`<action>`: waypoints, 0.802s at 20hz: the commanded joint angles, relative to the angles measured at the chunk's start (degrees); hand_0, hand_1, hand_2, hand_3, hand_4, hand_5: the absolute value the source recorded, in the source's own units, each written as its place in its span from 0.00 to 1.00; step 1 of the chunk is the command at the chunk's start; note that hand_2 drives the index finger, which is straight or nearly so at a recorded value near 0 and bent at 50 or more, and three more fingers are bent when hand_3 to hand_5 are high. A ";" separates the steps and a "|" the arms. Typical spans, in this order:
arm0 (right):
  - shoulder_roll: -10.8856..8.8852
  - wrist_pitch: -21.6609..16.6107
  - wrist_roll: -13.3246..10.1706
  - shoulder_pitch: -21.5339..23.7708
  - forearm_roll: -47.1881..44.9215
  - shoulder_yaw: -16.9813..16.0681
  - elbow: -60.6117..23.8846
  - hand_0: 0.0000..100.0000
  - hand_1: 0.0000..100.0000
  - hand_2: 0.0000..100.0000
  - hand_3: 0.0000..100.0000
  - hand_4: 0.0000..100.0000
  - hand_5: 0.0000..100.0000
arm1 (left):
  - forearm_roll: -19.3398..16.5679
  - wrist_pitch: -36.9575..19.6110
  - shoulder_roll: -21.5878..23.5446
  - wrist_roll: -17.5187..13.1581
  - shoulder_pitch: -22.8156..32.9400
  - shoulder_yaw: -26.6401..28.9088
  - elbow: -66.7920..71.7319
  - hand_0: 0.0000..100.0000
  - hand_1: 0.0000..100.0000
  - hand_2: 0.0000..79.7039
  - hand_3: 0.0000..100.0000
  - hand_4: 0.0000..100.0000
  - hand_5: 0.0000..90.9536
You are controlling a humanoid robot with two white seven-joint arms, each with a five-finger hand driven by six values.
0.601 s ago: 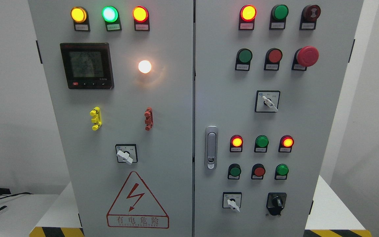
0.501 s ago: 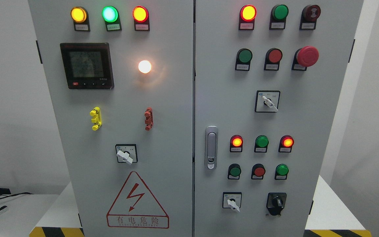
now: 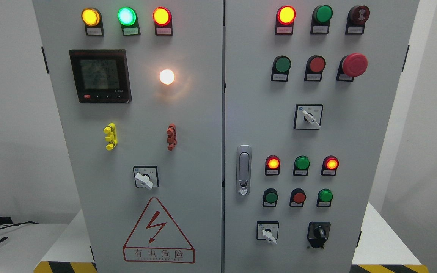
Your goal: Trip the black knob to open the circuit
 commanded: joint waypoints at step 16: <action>-1.06 -1.20 0.38 10.82 0.79 0.78 -30.24 0.45 0.14 0.00 0.03 0.11 0.11 | 0.26 0.00 0.06 0.02 0.00 0.00 0.00 0.12 0.39 0.00 0.00 0.00 0.00</action>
